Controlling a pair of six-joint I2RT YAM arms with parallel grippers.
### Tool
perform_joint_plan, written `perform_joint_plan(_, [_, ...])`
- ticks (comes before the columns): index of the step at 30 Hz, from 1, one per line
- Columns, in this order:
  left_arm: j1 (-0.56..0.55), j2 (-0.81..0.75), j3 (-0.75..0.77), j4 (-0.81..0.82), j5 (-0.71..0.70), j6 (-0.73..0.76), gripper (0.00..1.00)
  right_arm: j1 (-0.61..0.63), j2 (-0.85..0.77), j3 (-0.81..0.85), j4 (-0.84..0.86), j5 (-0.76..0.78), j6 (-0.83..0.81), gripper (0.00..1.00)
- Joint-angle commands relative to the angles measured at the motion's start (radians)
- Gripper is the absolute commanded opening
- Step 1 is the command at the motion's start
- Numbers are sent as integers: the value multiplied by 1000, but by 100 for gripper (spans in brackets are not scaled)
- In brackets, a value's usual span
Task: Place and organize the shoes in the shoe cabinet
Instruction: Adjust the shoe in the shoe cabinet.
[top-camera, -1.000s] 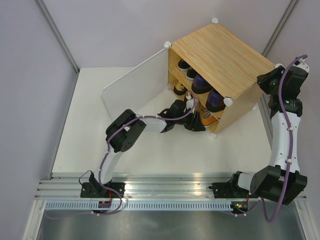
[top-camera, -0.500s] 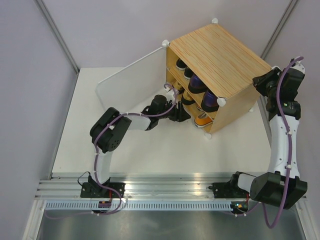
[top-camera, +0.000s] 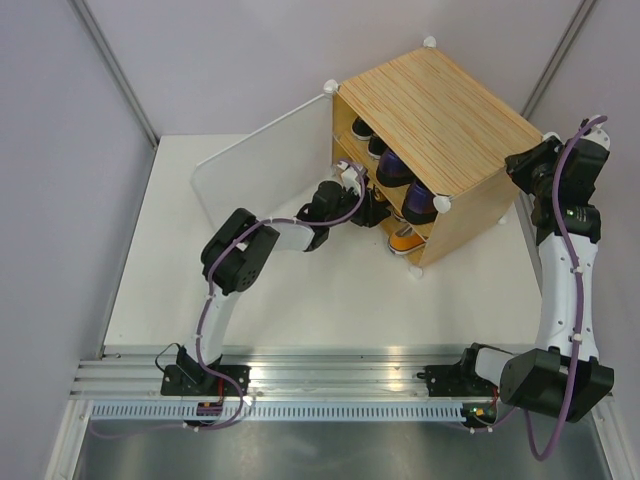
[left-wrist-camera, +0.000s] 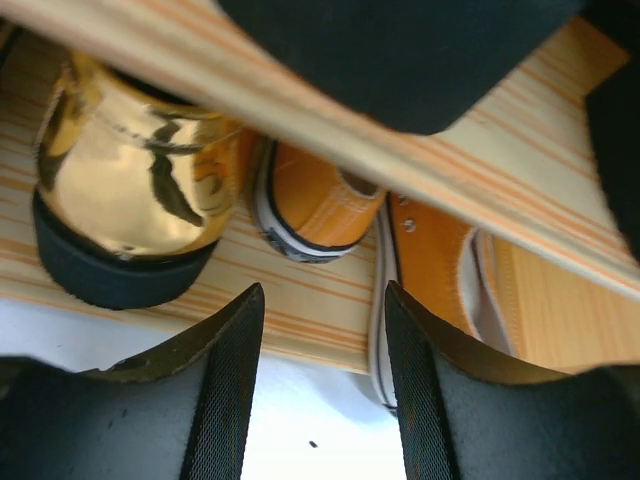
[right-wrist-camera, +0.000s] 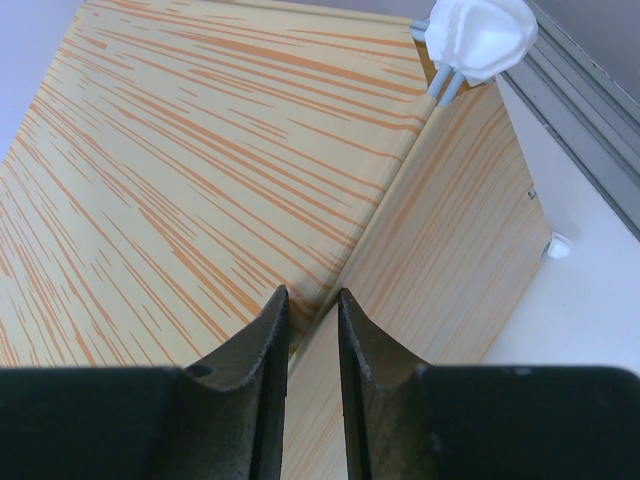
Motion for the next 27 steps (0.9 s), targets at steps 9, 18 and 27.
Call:
perform_joint_plan(9, [-16,75,96,131,-109,-52,59,57,1,-15,-19,-169,6,7])
perform_joint_plan(18, [-19,137,145,97,-142,-246,60,57,-6,-9,-15,-164,11,7])
perform_joint_plan(27, [-18,143,95,161,-221,-449,60,57,-17,-18,-9,-157,14,7])
